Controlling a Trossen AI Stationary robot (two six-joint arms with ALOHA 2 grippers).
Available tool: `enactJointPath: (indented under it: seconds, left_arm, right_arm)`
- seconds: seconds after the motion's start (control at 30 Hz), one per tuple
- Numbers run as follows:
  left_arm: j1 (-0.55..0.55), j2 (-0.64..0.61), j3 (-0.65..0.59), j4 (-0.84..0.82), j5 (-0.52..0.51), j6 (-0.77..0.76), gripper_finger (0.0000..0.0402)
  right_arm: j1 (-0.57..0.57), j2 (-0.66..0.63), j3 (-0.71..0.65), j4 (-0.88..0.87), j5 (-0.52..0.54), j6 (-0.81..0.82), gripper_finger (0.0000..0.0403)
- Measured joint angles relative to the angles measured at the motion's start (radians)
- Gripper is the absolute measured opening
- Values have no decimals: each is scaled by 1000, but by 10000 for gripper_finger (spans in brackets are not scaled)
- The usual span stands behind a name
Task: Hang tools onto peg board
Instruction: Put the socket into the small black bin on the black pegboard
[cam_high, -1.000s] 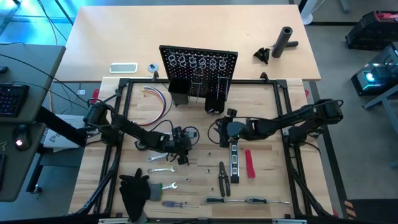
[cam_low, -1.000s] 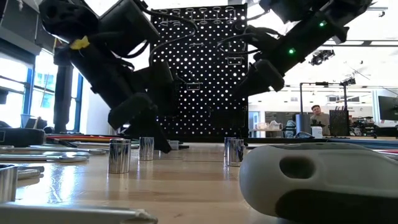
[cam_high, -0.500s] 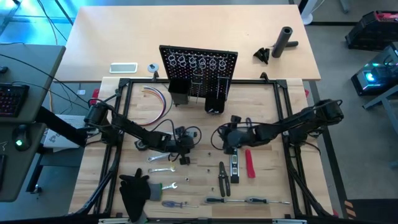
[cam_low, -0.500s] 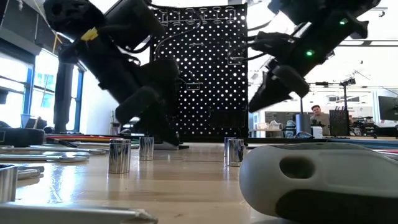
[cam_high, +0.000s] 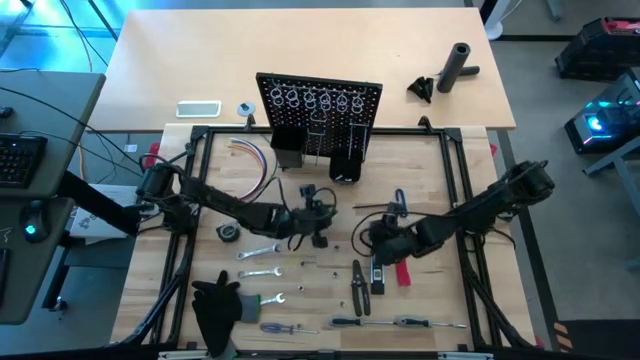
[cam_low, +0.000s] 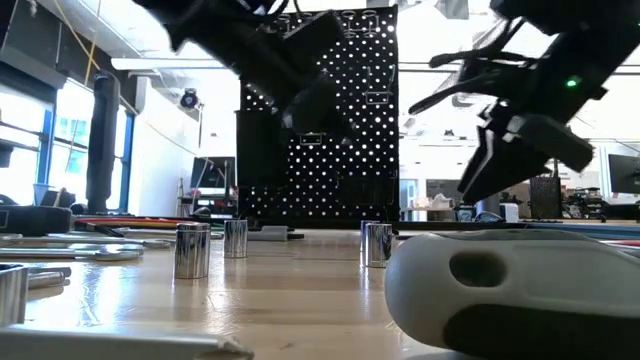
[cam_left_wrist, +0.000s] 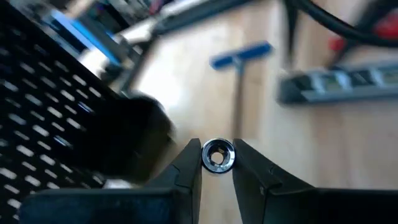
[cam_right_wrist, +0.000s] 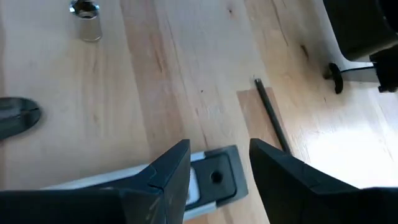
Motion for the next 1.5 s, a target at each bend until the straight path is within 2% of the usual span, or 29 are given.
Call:
enactJointPath:
  seconds: [0.33,0.53,0.73,0.87,1.03,1.2,1.5]
  left_arm:
    - [130,12,82,46,-18,133,55]
    - [177,104,141,44,9,161,55]
    - [184,227,247,7,-38,220,59]
    - [196,269,304,-56,-75,211,77]
    - [219,273,311,-61,-68,169,85]
    - [231,273,311,-93,-6,119,92]
    - [237,273,311,-113,3,70,160]
  right_arm:
    - [130,0,0,-137,157,209,161]
    - [169,0,0,-158,199,261,161]
    - [180,0,0,-164,203,285,161]
    - [193,0,0,-166,204,305,161]
    - [218,0,0,-180,214,332,161]
    - [231,0,0,-184,226,356,161]
    - [235,0,0,-179,232,355,161]
